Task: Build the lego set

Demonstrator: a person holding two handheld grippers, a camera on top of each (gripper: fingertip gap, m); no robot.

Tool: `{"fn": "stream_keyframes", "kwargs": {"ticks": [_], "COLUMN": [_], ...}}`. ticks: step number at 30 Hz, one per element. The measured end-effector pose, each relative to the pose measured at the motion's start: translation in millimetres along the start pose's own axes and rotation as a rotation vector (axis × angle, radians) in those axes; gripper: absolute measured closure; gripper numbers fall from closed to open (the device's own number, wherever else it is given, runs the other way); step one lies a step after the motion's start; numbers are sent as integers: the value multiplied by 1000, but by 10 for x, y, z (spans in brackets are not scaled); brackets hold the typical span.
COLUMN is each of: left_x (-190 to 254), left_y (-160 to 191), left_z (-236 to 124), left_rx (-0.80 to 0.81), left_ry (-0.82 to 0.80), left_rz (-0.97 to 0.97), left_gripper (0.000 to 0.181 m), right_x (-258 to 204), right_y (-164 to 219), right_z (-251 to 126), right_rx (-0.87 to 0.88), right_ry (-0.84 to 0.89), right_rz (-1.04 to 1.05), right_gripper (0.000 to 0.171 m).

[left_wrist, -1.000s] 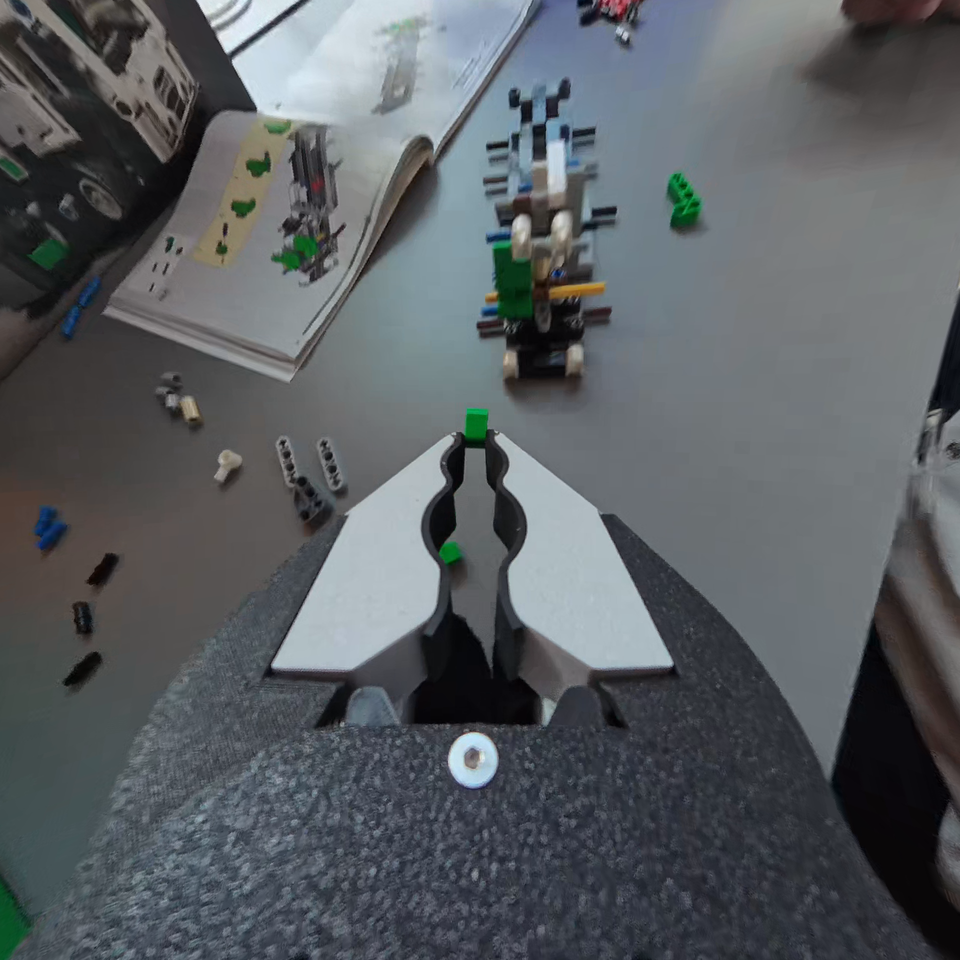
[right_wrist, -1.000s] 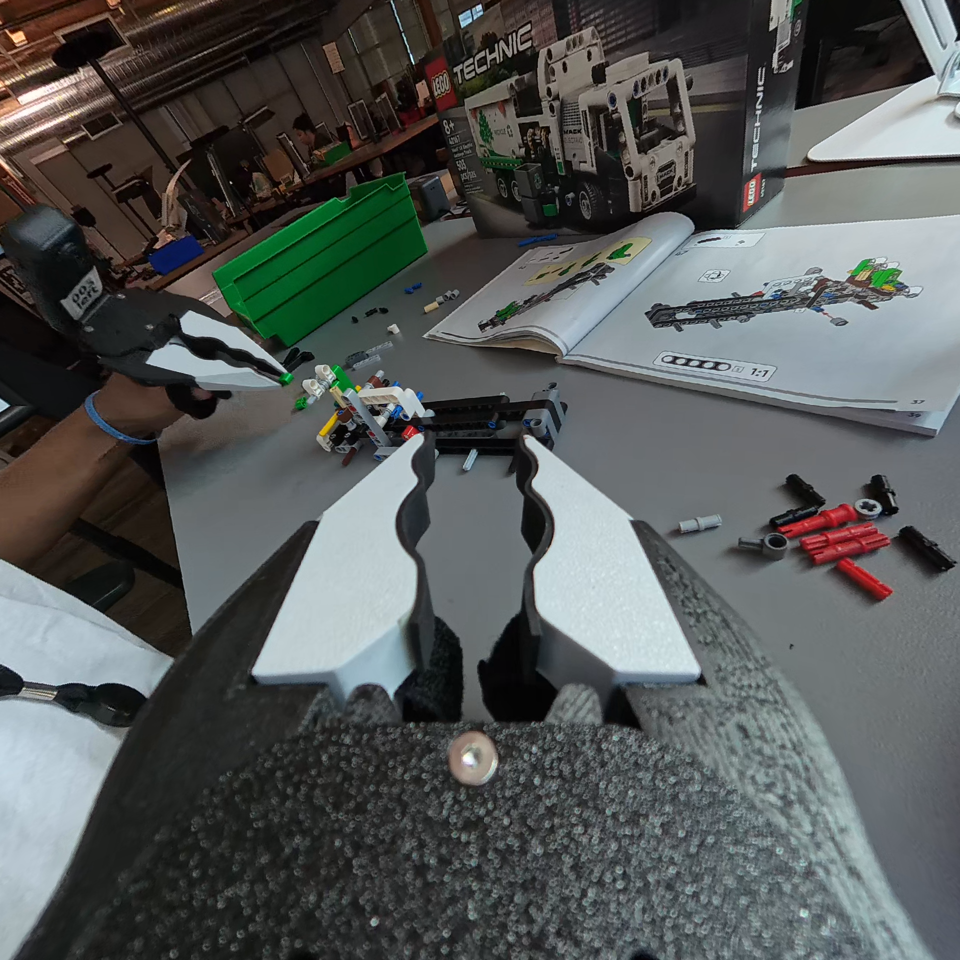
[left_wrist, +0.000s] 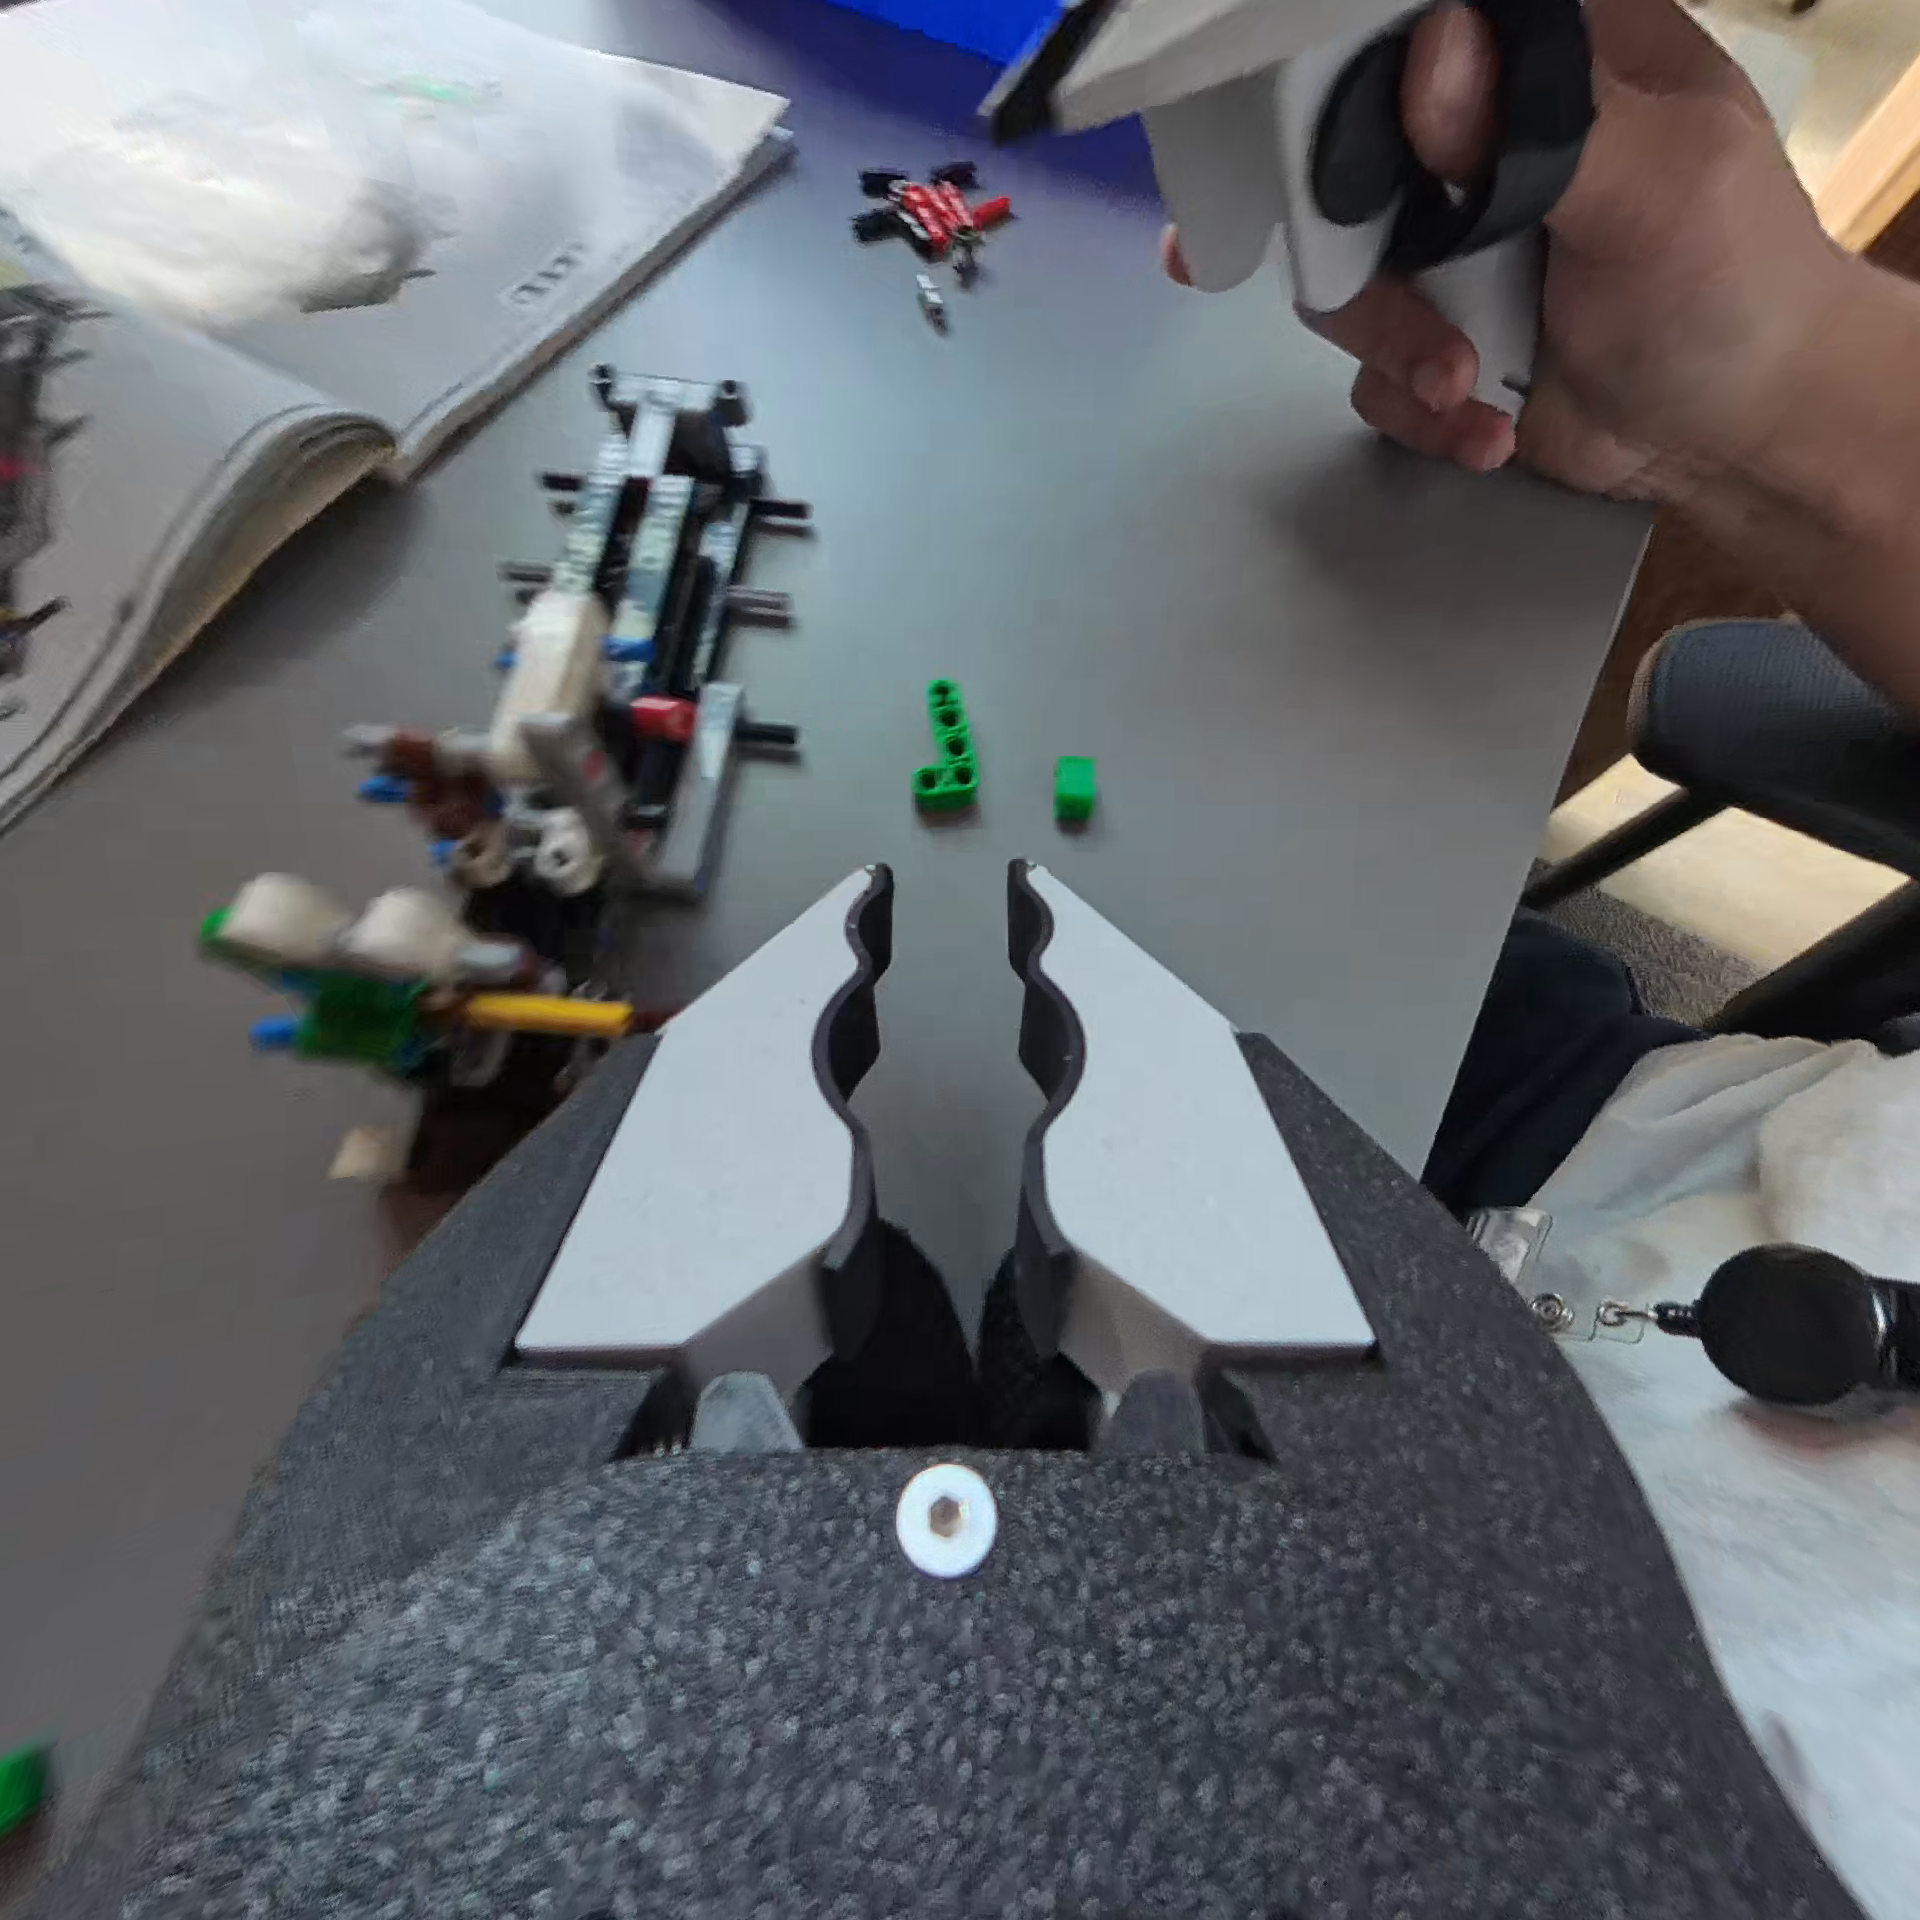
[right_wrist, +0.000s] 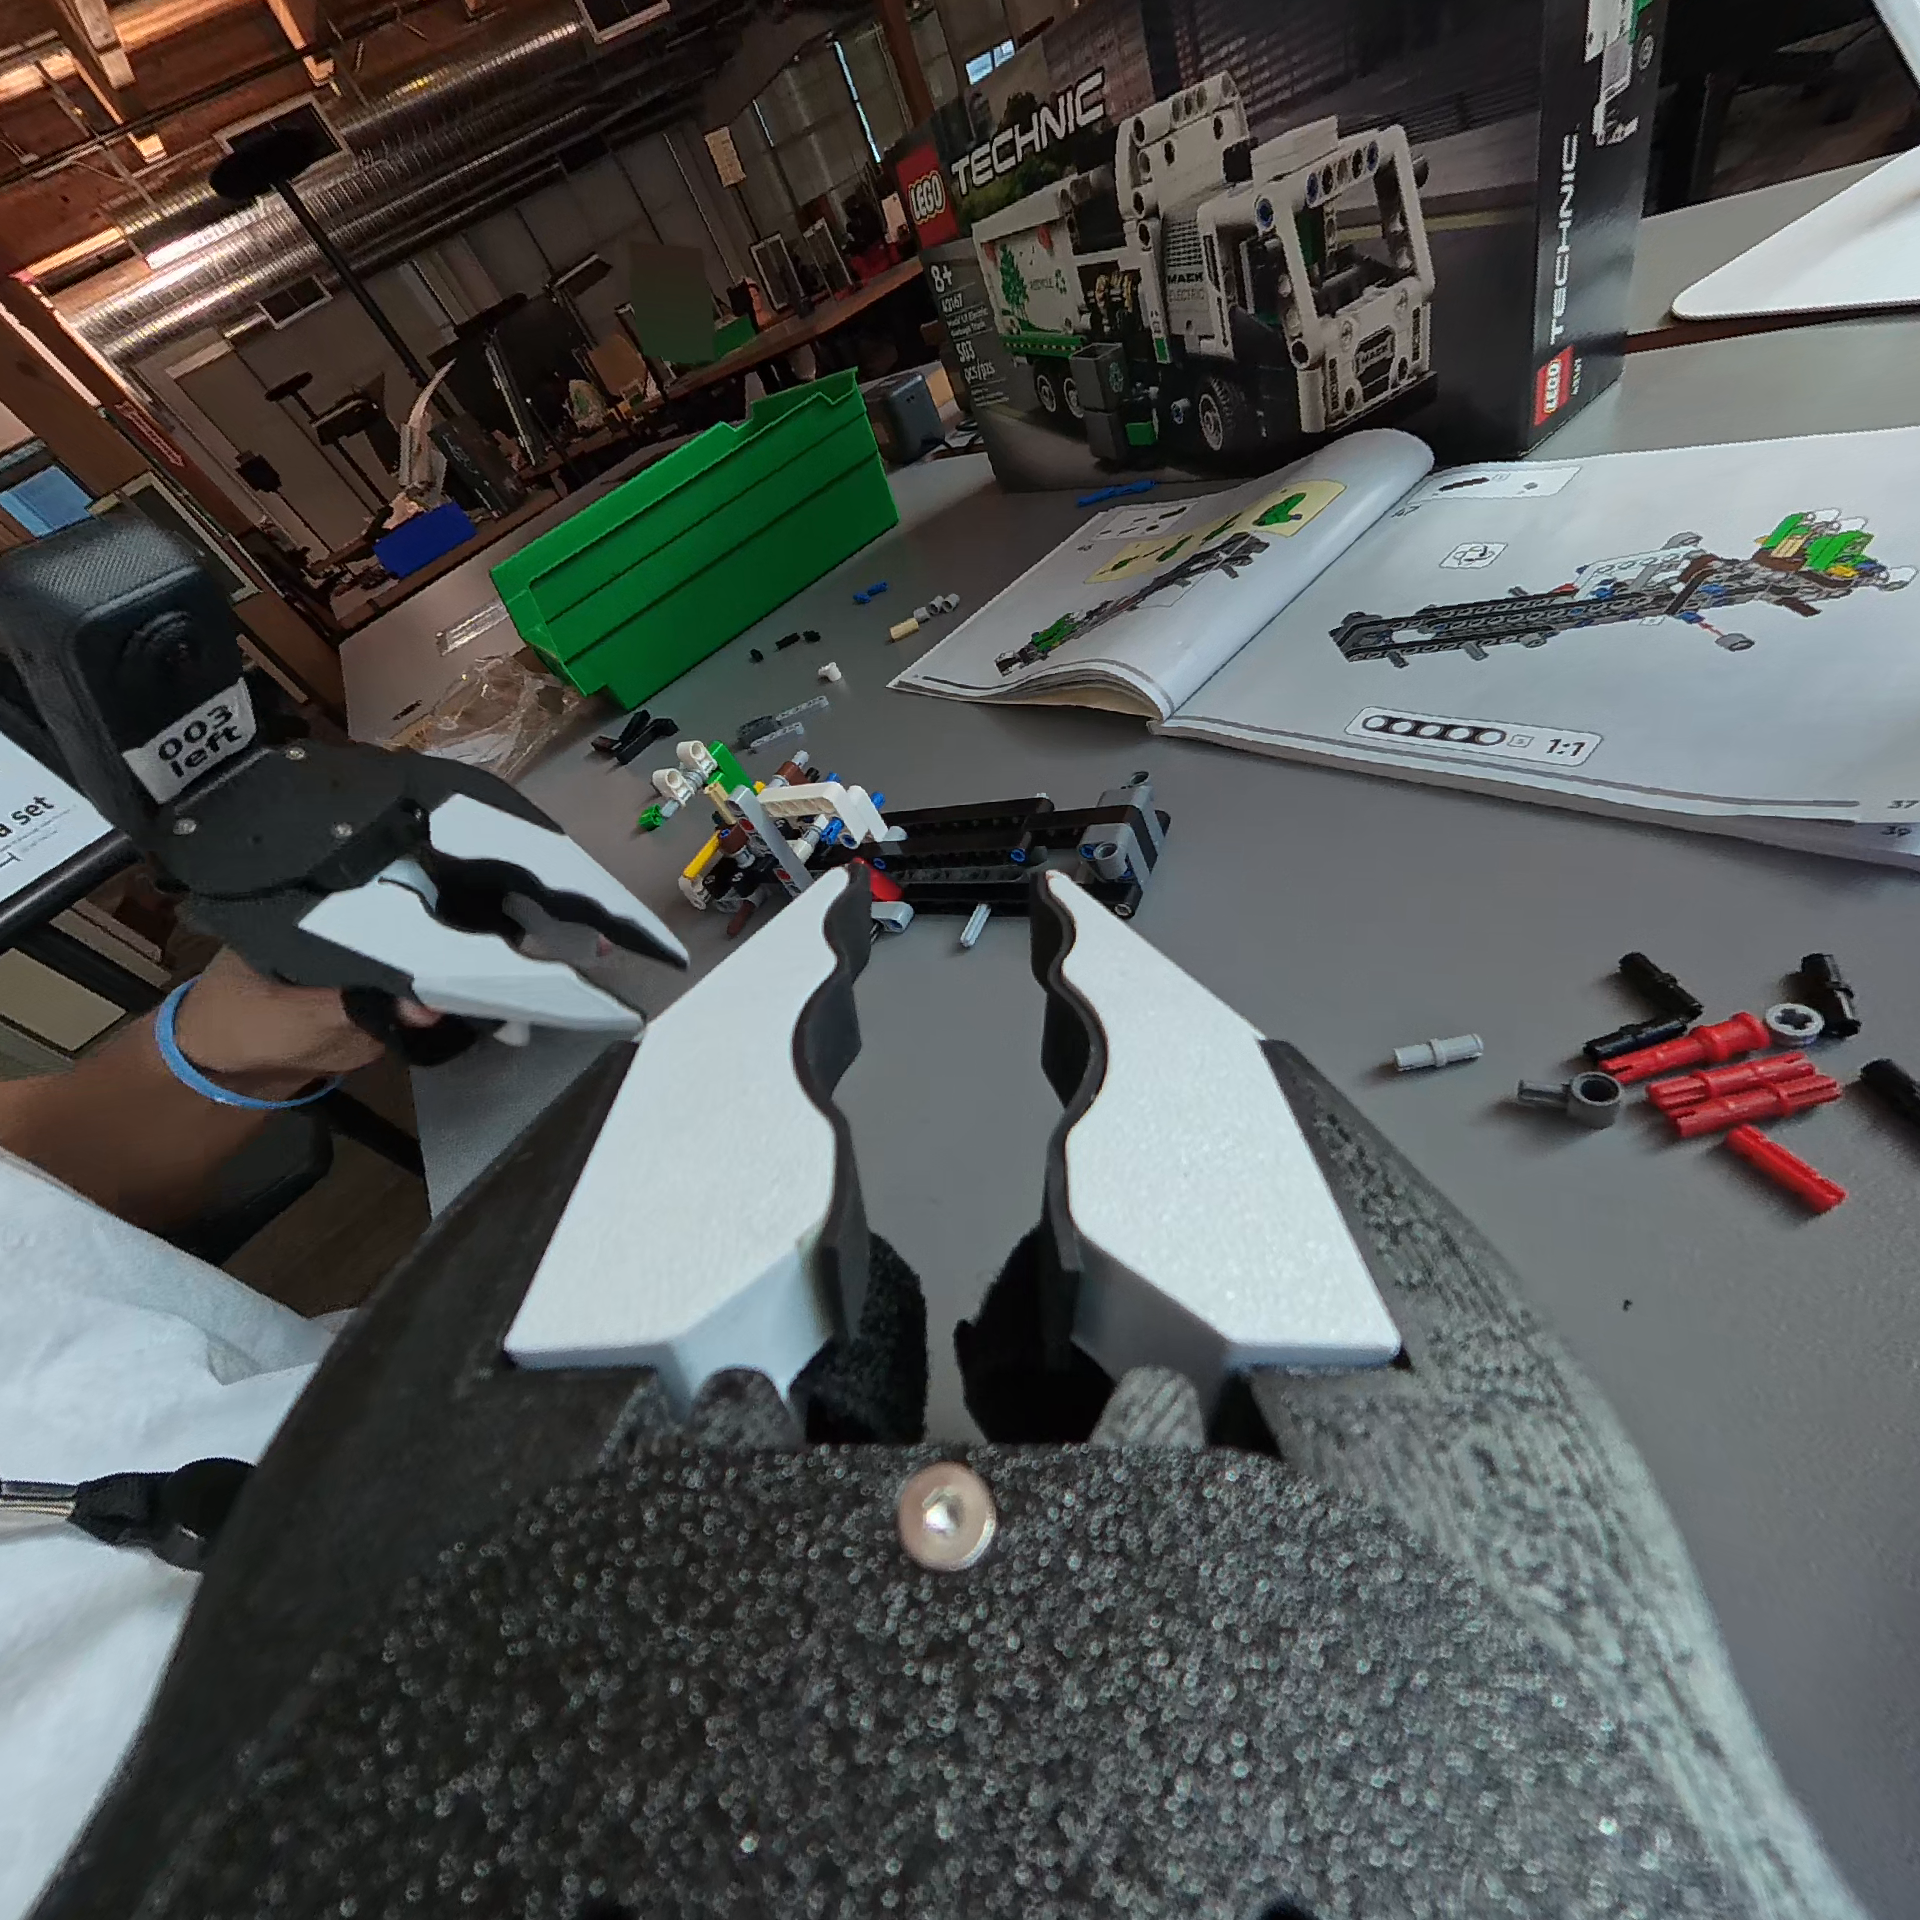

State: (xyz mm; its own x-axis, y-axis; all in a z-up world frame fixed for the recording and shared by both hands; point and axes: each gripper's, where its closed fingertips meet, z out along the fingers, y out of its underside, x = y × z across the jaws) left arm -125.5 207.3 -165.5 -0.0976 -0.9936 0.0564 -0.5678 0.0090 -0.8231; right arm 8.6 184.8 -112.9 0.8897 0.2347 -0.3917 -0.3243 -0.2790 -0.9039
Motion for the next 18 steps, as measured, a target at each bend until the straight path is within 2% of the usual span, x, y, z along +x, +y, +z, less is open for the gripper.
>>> {"fn": "stream_keyframes", "kwargs": {"ticks": [3, 5, 7, 10, 15, 18], "left_x": [-694, -1160, -1396, -1422, -1396, -1393], "left_y": [226, 538, 784, 829, 877, 902], "left_z": [-554, -897, -1101, -1141, -1045, -1009], "left_rx": [35, -11, -43, -22, -108, -139], "left_ry": [-207, -368, -452, -440, -451, -451], "left_rz": [-120, -197, -262, -287, -171, -150], "left_gripper": [158, 151, 149, 149, 154, 167], "right_x": [-5, -7, -7, -2, 5, 5], "right_y": [7, 18, 24, 25, 20, 26], "right_z": [8, 15, 21, 22, 19, 24], "right_rx": [-6, -14, -19, -20, -16, -21], "right_ry": [-2, 0, 3, 7, 15, 16], "right_rz": [-2, -7, -10, -11, -14, -16], "right_gripper": [141, 141, 141, 142, 142, 141]}}
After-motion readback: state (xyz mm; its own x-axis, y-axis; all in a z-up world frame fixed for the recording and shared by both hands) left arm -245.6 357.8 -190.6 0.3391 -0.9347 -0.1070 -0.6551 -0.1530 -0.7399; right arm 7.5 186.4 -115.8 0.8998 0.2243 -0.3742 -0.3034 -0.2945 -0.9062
